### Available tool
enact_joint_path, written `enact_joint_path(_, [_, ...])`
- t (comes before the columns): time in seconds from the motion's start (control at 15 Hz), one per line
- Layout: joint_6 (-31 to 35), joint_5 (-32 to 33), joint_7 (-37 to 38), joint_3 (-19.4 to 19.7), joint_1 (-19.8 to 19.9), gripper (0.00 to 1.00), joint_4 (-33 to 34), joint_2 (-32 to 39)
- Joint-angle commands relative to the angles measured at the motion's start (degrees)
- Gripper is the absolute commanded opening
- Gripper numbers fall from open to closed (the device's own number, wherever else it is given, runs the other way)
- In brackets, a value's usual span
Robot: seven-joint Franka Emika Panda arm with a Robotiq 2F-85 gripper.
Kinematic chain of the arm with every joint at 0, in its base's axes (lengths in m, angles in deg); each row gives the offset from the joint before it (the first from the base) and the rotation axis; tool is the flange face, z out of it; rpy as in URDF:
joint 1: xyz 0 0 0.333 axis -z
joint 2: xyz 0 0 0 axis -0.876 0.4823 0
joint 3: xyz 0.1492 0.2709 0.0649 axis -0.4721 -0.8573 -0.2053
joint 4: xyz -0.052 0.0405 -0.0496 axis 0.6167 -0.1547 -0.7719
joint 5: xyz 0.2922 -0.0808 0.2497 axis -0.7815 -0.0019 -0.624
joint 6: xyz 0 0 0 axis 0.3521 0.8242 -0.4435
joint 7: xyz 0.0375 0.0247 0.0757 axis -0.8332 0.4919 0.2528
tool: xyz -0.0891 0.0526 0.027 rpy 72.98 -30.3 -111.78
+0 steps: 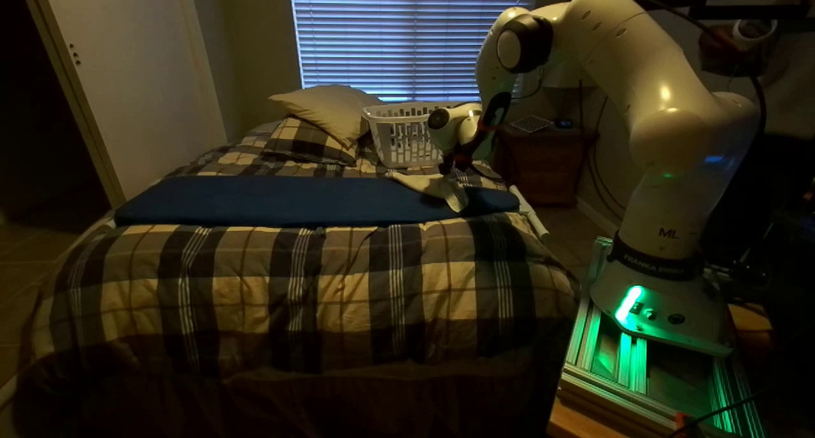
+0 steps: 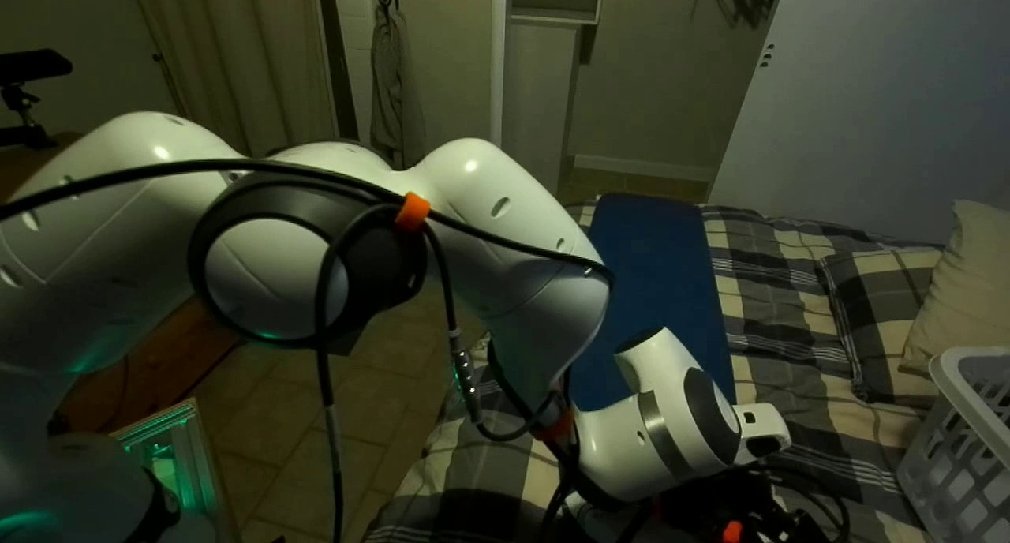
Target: Fold the white cloth
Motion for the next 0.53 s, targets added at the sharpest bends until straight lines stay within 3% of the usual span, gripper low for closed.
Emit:
enact_joint_path(0.0, [-1.01,-1.89,-2.12,1.24,-0.31,1.00,0.77,0.46])
enact_joint_path(0.47, [-0.85,-3.30,-2.84,0.30,0.11,1.00,0.80,0.99])
